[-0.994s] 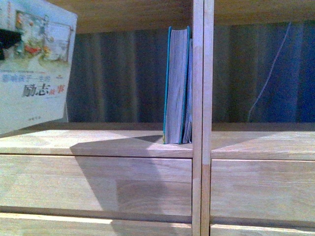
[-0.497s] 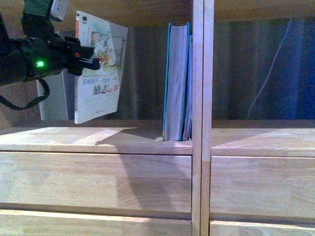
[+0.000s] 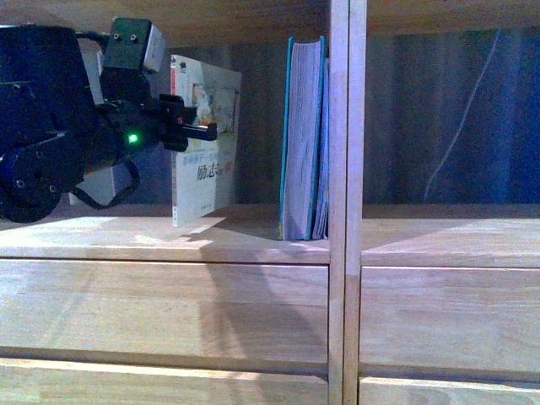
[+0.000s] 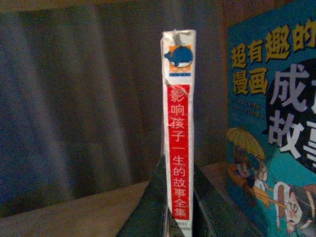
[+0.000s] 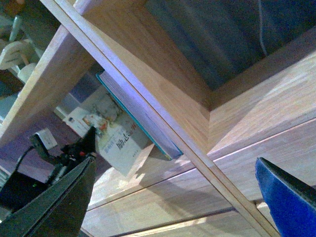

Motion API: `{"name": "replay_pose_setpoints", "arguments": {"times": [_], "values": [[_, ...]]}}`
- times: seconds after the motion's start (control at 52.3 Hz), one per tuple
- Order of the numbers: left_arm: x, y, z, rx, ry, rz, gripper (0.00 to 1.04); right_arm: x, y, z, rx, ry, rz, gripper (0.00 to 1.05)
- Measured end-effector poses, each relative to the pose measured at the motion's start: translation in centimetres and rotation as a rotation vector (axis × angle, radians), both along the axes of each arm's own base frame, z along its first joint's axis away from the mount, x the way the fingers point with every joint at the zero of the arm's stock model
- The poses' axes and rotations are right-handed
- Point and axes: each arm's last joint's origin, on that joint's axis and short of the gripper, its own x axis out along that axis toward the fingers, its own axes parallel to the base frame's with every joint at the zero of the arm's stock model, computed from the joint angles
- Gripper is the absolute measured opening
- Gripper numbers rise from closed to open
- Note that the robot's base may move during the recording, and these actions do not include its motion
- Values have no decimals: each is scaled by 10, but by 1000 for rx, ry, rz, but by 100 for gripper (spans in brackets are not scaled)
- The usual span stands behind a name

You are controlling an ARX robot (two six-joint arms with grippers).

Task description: Organize books on shelf

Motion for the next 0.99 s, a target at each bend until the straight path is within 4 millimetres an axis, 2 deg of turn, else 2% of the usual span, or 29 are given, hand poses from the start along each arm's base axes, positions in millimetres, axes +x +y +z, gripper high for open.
{"name": "replay_pose_setpoints", "arguments": {"times": [0.497, 0.86, 0.994], "values": [[19, -38, -10, -62, 73, -17, 7, 3, 5, -1, 8, 0, 26, 98], [17, -61, -12, -32, 75, 0, 7, 5, 6, -1, 38, -8, 49, 98], [17, -69, -18, -26, 105, -2, 27, 5, 6, 0, 46, -10, 53, 98]]}}
